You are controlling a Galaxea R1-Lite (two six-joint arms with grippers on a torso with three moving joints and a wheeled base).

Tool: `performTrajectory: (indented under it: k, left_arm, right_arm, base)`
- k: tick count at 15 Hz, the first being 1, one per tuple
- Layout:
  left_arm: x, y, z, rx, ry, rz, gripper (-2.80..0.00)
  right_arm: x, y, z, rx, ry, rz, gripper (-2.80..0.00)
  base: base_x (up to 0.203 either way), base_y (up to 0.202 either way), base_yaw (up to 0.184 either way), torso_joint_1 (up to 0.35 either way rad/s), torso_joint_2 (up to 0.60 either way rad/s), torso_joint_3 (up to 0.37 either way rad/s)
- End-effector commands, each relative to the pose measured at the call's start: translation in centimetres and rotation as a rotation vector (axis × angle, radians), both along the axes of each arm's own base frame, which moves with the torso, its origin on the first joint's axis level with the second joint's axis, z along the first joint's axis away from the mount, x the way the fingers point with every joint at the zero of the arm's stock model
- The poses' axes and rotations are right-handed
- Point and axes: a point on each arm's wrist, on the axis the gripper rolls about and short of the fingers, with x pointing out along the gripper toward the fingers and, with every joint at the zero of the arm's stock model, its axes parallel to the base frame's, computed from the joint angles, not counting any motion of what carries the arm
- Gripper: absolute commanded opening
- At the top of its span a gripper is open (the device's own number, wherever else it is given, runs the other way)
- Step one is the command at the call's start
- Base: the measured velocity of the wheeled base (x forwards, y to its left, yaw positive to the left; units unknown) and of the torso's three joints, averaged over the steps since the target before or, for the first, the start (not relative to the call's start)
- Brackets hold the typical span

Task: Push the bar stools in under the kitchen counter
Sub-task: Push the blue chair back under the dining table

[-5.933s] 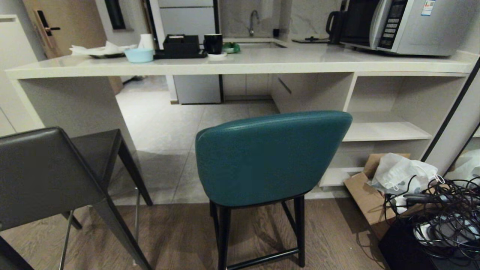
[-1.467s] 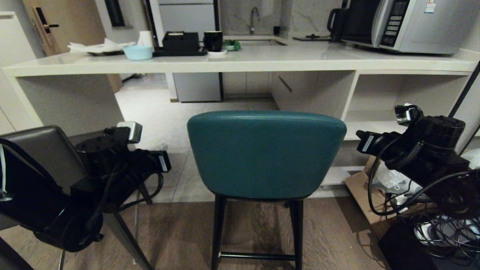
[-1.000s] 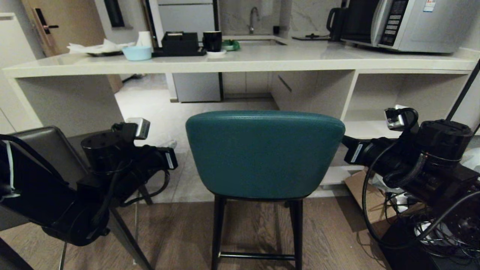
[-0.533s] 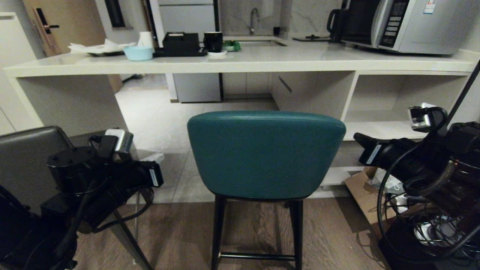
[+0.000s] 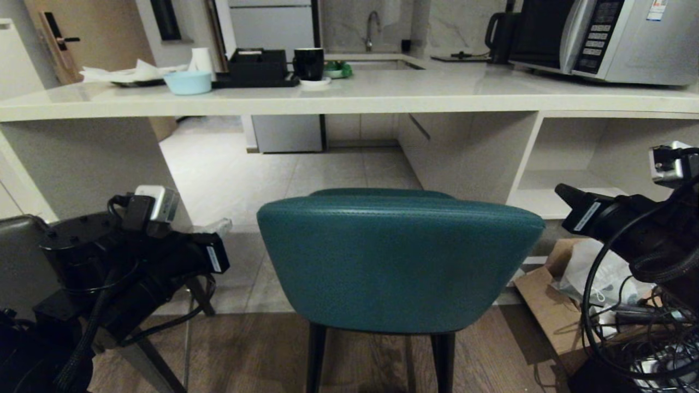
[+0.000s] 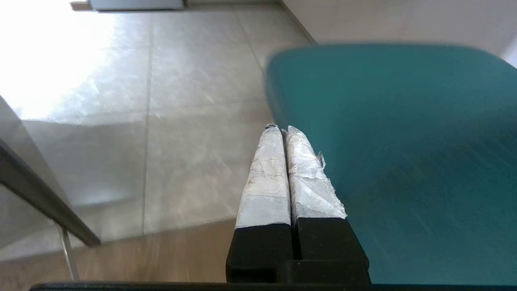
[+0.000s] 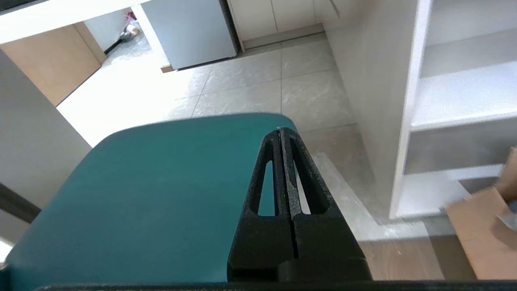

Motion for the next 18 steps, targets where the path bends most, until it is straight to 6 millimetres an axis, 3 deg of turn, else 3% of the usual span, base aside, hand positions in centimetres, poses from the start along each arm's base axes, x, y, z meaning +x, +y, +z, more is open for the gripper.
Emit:
performTrajectory:
  k: [1, 5, 8, 10, 13, 18]
  left_arm:
    - [-0.3, 0.0, -0.1, -0.004, -0.007, -0.002, -2.80]
    - [-1.5, 0.5, -1.2, -0.003, 0.010, 0.000, -2.80]
    - [-3.3, 0.9, -2.4, 0.001, 0.030, -0.007, -2.80]
    - [-4.5, 0.4, -3.6, 0.010, 0.061, -0.055, -2.80]
    - [-4.0, -1.5, -5.9, 0.044, 0.151, -0.143, -2.80]
    - [0.3, -4.0, -5.6, 0.023, 0.069, -0.164, -2.80]
  right_arm:
    - [-0.6, -0.1, -0.2, 0.001, 0.004, 0.005, -2.80]
    - [-2.2, -0.3, -1.0, -0.001, 0.028, 0.007, -2.80]
    - [-5.1, -0.8, -1.3, -0.001, 0.024, 0.010, -2.80]
    - [-7.6, -0.5, -2.4, -0.012, 0.048, 0.130, -2.80]
    - [-9.6, 0.9, -3.5, -0.032, 0.074, 0.374, -2.80]
    - [-7.2, 2.2, -4.4, -0.087, 0.142, 0.417, -2.80]
  base:
    - [0.191, 0.000, 0.003, 0.002, 0.00, -0.002]
    - [0.054, 0.000, 0.001, 0.006, 0.00, 0.000]
    - [0.000, 0.000, 0.000, 0.000, 0.00, 0.000]
    - [0.000, 0.000, 0.000, 0.000, 0.00, 0.000]
    - [0.000, 0.000, 0.000, 0.000, 0.00, 0.000]
    - [0.000, 0.000, 0.000, 0.000, 0.00, 0.000]
